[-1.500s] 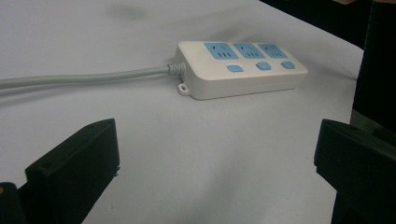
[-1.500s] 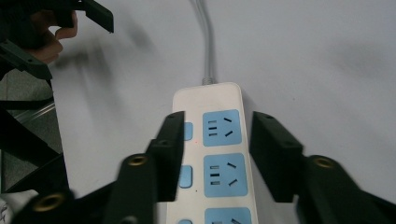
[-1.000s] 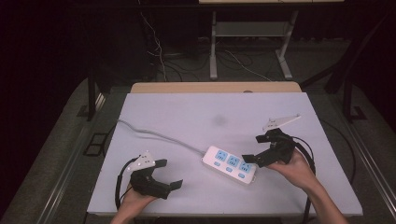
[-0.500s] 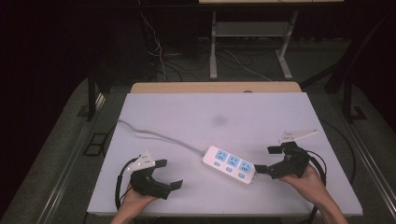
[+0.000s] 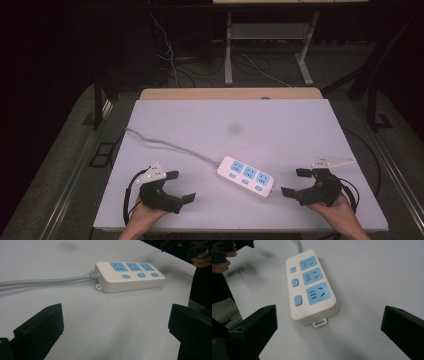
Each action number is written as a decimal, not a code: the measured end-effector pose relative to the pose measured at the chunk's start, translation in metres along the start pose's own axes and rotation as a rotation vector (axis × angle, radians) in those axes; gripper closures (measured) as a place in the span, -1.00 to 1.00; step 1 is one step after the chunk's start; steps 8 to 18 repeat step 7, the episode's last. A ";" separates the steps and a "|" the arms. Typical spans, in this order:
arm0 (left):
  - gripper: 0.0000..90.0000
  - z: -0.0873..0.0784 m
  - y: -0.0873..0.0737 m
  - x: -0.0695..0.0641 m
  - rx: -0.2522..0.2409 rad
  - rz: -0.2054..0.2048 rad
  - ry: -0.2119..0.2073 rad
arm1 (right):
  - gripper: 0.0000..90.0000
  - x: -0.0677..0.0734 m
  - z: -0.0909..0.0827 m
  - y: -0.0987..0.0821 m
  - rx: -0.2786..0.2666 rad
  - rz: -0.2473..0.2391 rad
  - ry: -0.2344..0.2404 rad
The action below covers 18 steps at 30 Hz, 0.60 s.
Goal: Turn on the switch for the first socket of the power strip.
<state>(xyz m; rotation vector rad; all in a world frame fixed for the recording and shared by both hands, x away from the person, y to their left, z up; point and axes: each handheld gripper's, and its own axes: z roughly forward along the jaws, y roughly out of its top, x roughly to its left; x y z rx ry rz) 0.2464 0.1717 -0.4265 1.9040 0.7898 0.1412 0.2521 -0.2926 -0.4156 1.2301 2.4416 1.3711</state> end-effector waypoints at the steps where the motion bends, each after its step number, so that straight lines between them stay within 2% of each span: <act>1: -1.00 0.000 0.000 0.000 0.000 0.000 -0.001 | -1.00 0.001 0.000 -0.003 0.003 0.003 -0.006; 7: -1.00 0.000 0.000 0.000 0.004 0.001 0.000 | -1.00 0.003 0.002 -0.015 0.005 -0.013 -0.014; 18: -1.00 0.000 0.000 0.000 0.004 0.001 0.000 | -1.00 0.003 0.002 -0.015 0.005 -0.013 -0.014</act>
